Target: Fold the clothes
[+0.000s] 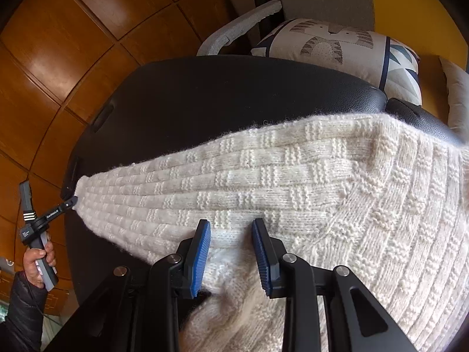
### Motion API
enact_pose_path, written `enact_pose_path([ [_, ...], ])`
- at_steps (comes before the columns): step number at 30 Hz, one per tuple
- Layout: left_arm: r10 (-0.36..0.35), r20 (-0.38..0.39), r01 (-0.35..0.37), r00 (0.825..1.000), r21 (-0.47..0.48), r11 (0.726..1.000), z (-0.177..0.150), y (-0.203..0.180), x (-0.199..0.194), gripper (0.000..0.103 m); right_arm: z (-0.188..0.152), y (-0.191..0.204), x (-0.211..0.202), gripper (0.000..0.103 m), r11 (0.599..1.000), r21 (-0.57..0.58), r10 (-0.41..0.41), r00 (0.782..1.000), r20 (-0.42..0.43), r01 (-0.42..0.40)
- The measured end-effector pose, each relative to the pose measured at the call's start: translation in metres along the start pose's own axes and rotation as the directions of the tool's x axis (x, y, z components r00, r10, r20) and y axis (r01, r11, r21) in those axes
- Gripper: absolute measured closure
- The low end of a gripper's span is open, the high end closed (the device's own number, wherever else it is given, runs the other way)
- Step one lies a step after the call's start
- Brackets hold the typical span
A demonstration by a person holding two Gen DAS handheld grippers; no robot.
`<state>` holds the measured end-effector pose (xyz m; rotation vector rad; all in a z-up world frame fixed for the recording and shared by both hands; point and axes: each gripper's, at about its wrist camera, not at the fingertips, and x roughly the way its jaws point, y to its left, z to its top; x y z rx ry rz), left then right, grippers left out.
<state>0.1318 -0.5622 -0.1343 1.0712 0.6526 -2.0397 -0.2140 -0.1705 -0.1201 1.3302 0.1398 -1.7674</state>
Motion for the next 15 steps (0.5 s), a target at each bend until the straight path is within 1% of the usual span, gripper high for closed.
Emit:
enact_pose_path([
  [5,-0.004,-0.012,0.003,1.000,-0.053,0.999,0.006,-0.003,-0.013,0.098,-0.018,-0.013,-0.032,0.073,0.998,0.040,0.040,0.998,0.052,-0.042],
  [7,-0.061,0.014,0.061,0.998,-0.052,0.997,0.006,-0.018,-0.027,0.098,-0.025,-0.018,-0.044,0.073,0.997,0.055,0.056,0.996,0.073,-0.060],
  [9,-0.127,0.045,0.129,0.991,-0.043,0.991,0.005,-0.036,-0.043,0.094,-0.032,-0.024,-0.057,0.073,0.994,0.070,0.071,0.993,0.095,-0.078],
  [11,-0.193,0.076,0.195,0.978,-0.033,0.980,0.004,-0.054,-0.059,0.082,-0.046,-0.021,-0.065,0.073,0.995,0.062,0.067,0.994,0.086,-0.073],
  [12,-0.238,0.067,0.238,0.969,0.006,0.971,-0.001,-0.075,-0.064,0.081,-0.054,-0.017,-0.068,0.073,0.997,0.040,0.057,0.996,0.073,-0.061],
  [13,-0.287,0.044,0.285,0.957,0.058,0.957,-0.008,-0.101,-0.066,0.080,-0.062,-0.013,-0.070,0.073,0.999,0.015,0.043,0.997,0.059,-0.044],
  [15,-0.380,-0.008,0.376,0.925,0.158,0.913,-0.023,-0.153,-0.072,0.080,-0.077,-0.007,-0.074,0.073,0.999,-0.033,0.002,0.999,0.034,-0.001],
])
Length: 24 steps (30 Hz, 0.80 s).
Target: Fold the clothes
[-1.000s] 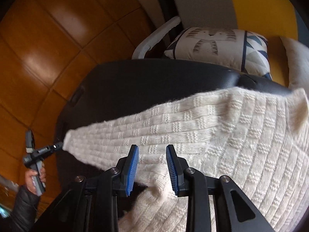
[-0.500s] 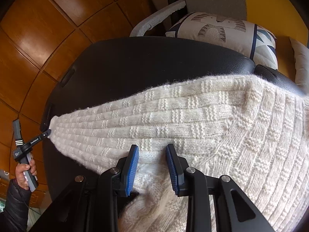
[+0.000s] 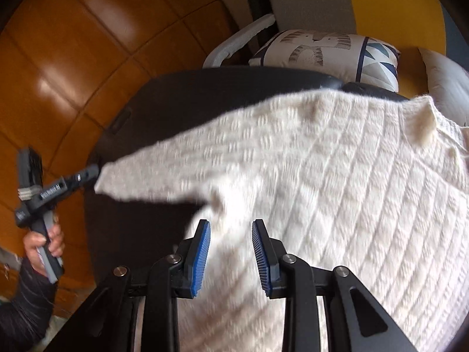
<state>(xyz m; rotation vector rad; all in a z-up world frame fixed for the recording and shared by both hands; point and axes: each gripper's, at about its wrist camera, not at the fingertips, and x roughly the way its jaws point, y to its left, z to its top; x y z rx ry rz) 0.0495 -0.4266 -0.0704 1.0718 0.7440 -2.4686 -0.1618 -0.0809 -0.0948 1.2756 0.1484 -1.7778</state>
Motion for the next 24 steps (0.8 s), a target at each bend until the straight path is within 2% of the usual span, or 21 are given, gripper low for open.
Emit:
enact_pose_path([
  [2,-0.101,-0.047,0.105,0.994,0.096,0.990,-0.006,-0.052,0.015,0.080,-0.013,0.004,-0.003,0.073,0.998,-0.033,-0.055,0.998,-0.014,0.054],
  [4,-0.179,-0.116,0.199,0.977,0.194,0.961,-0.024,-0.102,0.028,0.080,-0.026,0.003,-0.007,0.073,0.996,-0.039,-0.083,0.996,-0.018,0.082],
  [8,-0.196,-0.227,0.262,0.954,0.313,0.913,-0.059,-0.167,0.052,0.080,-0.044,-0.005,-0.016,0.073,0.994,-0.024,-0.110,0.994,-0.003,0.110],
  [9,-0.187,-0.243,0.261,0.952,0.321,0.910,-0.071,-0.177,0.048,0.080,-0.046,-0.008,-0.018,0.073,0.991,-0.028,-0.131,0.991,-0.001,0.130],
  [10,-0.176,-0.254,0.255,0.951,0.324,0.911,-0.069,-0.187,0.063,0.080,-0.048,-0.010,-0.020,0.073,0.988,-0.031,-0.151,0.989,0.002,0.151],
  [13,-0.173,-0.285,0.261,0.943,0.307,0.915,-0.058,-0.193,0.088,0.081,-0.057,-0.020,-0.021,0.073,0.973,-0.037,-0.227,0.974,-0.003,0.227],
  [15,-0.176,-0.295,0.264,0.939,0.291,0.920,-0.047,-0.192,0.100,0.096,-0.064,-0.029,-0.024,0.075,0.969,-0.026,-0.247,0.969,0.002,0.247],
  [19,-0.189,-0.300,0.248,0.935,0.173,0.953,-0.038,-0.176,0.115,0.097,-0.071,-0.039,-0.031,0.077,0.968,-0.005,-0.250,0.968,0.022,0.250],
  [22,-0.204,-0.307,0.241,0.929,0.088,0.966,-0.033,-0.165,0.120,0.091,-0.074,-0.042,-0.034,0.077,0.969,0.008,-0.248,0.968,0.036,0.248],
  [24,-0.226,-0.321,0.256,0.920,0.054,0.965,-0.032,-0.160,0.113,0.082,-0.076,-0.043,-0.037,0.075,0.970,0.017,-0.244,0.969,0.043,0.244],
])
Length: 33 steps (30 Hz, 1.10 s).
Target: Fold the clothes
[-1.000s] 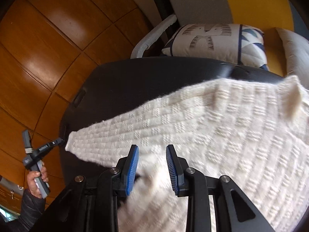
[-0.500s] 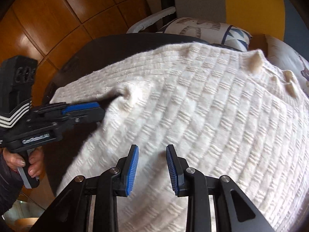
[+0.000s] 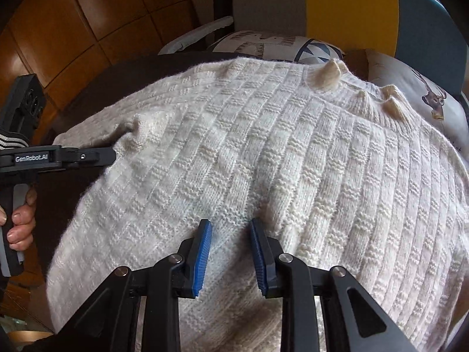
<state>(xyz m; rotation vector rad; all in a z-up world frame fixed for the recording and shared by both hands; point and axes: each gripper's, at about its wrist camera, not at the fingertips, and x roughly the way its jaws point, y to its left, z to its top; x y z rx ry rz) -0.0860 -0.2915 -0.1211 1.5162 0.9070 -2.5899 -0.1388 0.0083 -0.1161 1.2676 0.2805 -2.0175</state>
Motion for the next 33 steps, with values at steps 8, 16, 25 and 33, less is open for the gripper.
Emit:
enact_pose_path([
  [8,0.020,-0.031,-0.018,0.999,0.081,0.997,-0.073,0.016,-0.060,0.078,-0.021,0.027,-0.046,0.074,0.987,0.011,0.162,0.985,0.061,-0.163],
  [16,0.020,-0.072,-0.012,0.997,0.114,0.993,-0.138,0.021,-0.083,0.076,-0.063,0.046,-0.056,0.074,0.984,0.034,0.175,0.984,0.033,-0.176],
  [25,0.108,-0.020,-0.104,0.994,0.122,0.987,-0.173,0.011,-0.090,0.098,-0.094,0.040,-0.046,0.075,1.000,-0.018,-0.025,1.000,-0.008,0.025],
  [33,0.139,0.047,-0.144,0.989,0.162,0.976,-0.155,-0.008,-0.092,0.094,-0.095,0.030,-0.048,0.074,0.999,0.025,0.020,0.999,0.028,-0.021],
])
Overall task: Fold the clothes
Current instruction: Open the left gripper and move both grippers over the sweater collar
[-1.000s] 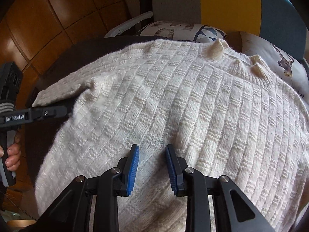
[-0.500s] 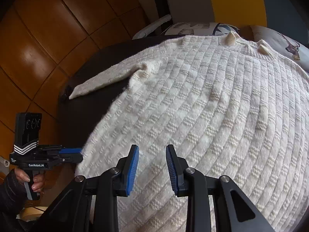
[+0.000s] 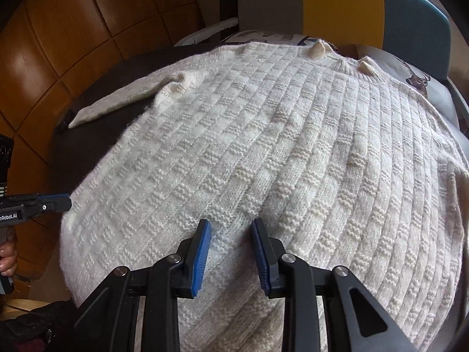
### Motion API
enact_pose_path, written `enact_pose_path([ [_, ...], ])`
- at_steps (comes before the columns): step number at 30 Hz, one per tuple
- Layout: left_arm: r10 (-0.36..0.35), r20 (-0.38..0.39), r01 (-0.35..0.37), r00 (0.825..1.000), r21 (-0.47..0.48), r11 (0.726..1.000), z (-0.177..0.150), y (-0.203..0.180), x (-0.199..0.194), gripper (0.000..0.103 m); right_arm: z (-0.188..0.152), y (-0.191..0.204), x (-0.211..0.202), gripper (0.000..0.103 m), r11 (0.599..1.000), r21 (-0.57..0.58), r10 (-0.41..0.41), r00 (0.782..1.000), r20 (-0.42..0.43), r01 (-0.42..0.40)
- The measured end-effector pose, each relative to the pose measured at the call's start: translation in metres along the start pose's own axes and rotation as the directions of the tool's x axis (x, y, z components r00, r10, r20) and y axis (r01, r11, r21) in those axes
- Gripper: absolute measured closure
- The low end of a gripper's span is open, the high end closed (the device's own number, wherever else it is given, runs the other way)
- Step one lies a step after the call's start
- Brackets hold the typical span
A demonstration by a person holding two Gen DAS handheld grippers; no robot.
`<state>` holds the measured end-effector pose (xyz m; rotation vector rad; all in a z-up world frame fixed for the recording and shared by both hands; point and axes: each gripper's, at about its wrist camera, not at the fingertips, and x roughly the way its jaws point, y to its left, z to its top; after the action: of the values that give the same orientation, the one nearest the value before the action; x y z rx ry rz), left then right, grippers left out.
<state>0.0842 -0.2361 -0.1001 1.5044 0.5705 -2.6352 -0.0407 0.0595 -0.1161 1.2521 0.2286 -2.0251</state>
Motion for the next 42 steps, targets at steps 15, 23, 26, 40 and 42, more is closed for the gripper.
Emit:
enact_pose_path([
  [15,-0.001,0.115,-0.019,0.993,0.177,0.984,0.169,-0.042,0.036,0.074,0.090,-0.055,-0.003,0.074,0.991,0.137,-0.011,0.994,0.104,-0.003],
  [23,0.125,0.078,-0.139,0.989,0.214,0.967,0.263,-0.037,0.124,0.073,0.110,-0.097,0.018,0.074,0.981,0.182,-0.085,0.991,0.101,0.065],
  [26,0.107,0.058,-0.117,0.993,0.217,0.969,0.275,-0.039,0.146,0.073,0.106,-0.110,0.026,0.074,0.975,0.212,-0.090,0.993,0.079,0.072],
  [40,0.159,0.053,-0.164,0.986,0.106,0.981,0.279,-0.025,0.158,0.071,0.094,-0.128,0.024,0.078,0.964,0.254,-0.099,0.992,0.080,0.076],
  [42,0.127,0.073,-0.133,0.989,0.089,0.987,0.274,-0.033,0.145,0.071,0.091,-0.129,0.014,0.073,0.958,0.279,-0.093,0.991,0.098,0.063],
])
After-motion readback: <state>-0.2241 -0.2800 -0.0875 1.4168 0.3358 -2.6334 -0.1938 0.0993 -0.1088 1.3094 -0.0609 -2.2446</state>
